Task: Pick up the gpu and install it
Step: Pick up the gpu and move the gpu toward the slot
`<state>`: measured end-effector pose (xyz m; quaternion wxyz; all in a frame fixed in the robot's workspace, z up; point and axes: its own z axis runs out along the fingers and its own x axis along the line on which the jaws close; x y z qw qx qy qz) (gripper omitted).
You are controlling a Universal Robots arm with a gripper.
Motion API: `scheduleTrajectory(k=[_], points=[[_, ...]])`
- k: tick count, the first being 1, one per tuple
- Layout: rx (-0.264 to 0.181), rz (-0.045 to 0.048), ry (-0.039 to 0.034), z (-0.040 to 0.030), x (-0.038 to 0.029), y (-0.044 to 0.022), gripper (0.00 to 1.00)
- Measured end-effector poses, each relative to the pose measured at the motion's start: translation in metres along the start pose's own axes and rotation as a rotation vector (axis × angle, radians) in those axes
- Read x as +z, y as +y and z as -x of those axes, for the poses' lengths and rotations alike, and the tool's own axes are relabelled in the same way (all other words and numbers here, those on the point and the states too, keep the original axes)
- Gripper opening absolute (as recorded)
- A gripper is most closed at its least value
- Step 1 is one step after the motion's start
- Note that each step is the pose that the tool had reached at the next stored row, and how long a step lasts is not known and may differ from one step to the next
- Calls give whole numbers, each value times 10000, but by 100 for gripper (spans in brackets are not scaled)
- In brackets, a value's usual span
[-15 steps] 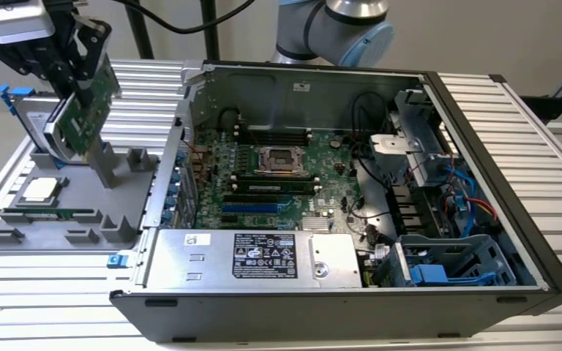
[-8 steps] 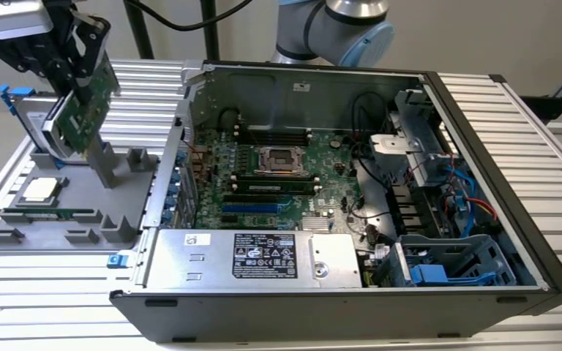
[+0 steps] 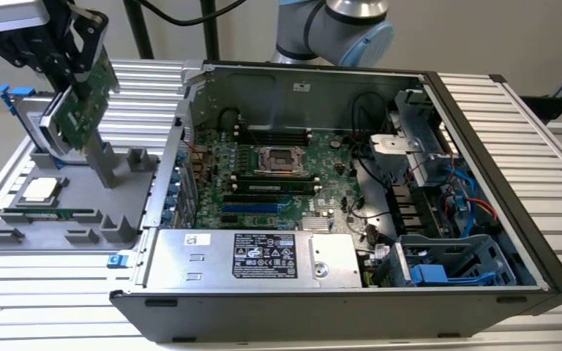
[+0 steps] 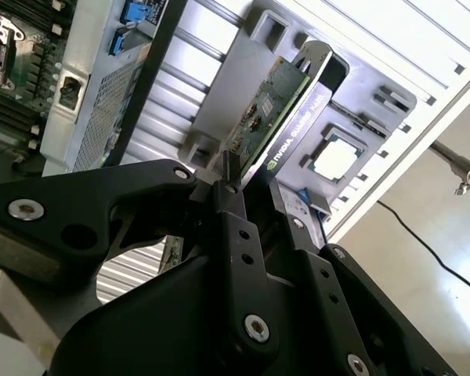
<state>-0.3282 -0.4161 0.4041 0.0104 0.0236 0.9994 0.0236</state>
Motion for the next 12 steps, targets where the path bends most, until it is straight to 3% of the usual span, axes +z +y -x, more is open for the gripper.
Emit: scheduleTrajectory(k=[12], points=[[-1, -1, 0, 2, -87, 4, 0]])
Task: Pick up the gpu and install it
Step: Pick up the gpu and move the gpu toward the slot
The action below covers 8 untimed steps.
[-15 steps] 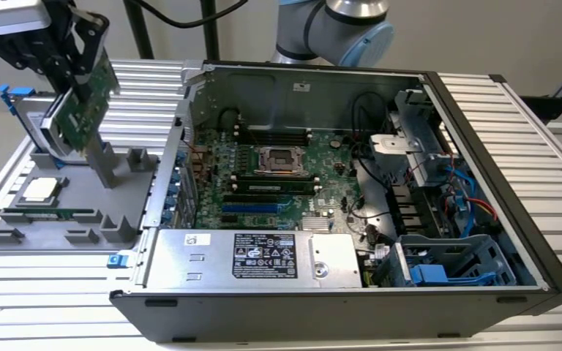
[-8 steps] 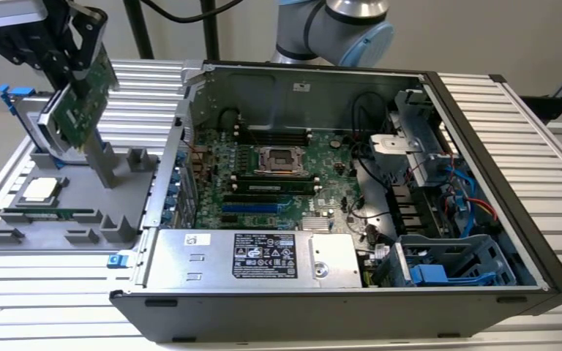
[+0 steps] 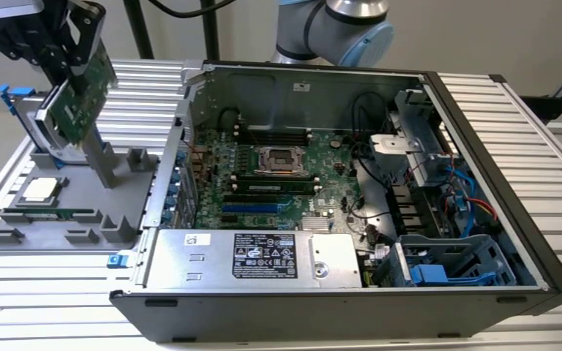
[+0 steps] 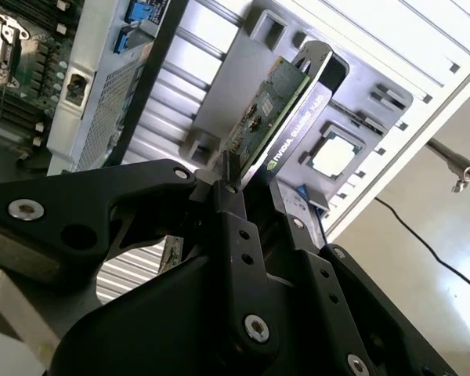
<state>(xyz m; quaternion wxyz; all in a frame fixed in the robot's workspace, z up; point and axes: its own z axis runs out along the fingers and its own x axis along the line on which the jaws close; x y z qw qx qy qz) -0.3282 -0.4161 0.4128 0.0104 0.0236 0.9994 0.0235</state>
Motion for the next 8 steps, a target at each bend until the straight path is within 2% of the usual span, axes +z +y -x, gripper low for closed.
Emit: scheduleTrajectory(k=[8], points=[[0, 0, 0, 1, -47, 2, 0]])
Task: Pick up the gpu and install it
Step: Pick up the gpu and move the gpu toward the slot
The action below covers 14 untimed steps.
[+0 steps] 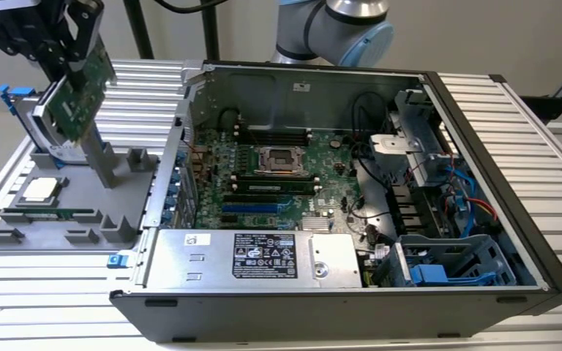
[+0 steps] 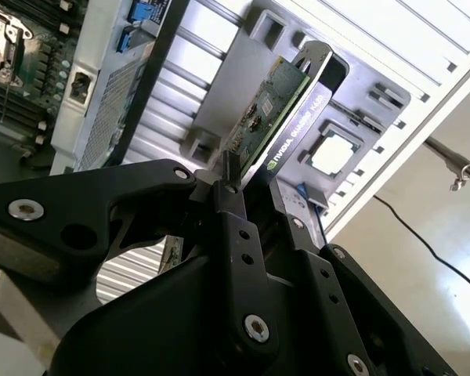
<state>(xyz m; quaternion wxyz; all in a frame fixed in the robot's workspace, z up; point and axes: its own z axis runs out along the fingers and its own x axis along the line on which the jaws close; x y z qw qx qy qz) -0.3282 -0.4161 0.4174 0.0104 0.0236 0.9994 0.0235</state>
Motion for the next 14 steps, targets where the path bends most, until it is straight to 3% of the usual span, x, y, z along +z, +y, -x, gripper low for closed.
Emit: scheduleTrajectory(k=[14], points=[[0, 0, 0, 1, -57, 3, 0]])
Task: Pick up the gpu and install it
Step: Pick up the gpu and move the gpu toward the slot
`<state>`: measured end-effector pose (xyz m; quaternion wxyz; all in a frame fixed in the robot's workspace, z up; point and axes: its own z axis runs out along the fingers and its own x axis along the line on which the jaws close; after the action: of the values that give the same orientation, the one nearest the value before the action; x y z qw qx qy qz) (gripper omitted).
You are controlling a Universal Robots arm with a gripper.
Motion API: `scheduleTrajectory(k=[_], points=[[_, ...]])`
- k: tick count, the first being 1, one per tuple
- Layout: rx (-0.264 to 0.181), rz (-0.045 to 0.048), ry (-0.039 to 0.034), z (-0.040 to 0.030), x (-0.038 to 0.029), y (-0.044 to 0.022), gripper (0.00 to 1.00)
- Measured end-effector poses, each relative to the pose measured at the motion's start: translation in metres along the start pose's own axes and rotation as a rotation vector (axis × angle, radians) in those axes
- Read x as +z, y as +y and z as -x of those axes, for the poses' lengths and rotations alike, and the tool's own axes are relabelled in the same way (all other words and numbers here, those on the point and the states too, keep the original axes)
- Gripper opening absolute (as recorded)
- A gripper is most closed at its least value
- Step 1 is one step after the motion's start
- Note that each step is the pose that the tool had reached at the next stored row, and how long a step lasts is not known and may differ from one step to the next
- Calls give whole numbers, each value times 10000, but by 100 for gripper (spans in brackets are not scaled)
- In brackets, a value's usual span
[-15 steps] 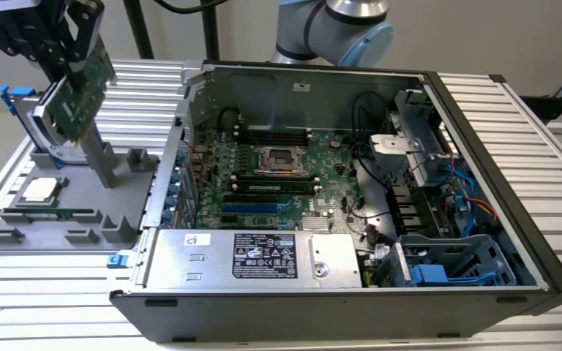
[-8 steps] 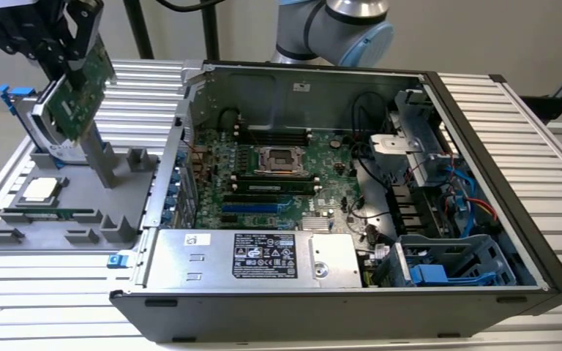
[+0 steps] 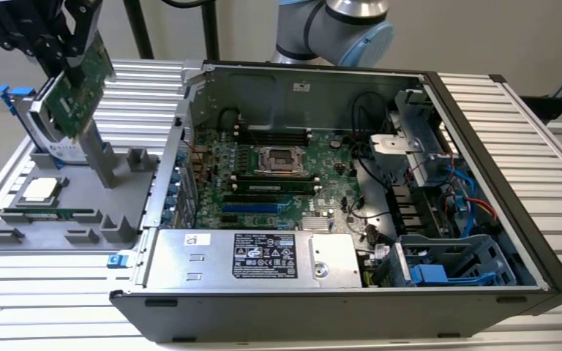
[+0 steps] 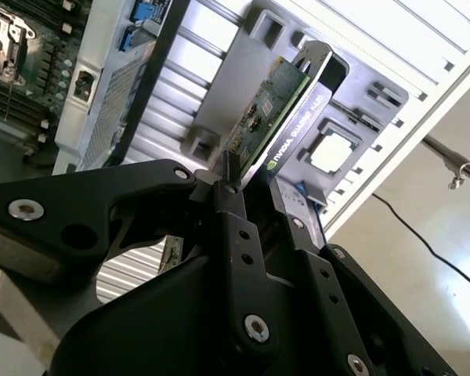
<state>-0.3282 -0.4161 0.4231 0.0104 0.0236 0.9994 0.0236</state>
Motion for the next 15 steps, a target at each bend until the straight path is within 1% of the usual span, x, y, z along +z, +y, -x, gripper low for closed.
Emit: scheduleTrajectory(k=[7, 15], points=[[0, 0, 0, 1, -42, 2, 0], [0, 1, 0, 1, -46, 2, 0]])
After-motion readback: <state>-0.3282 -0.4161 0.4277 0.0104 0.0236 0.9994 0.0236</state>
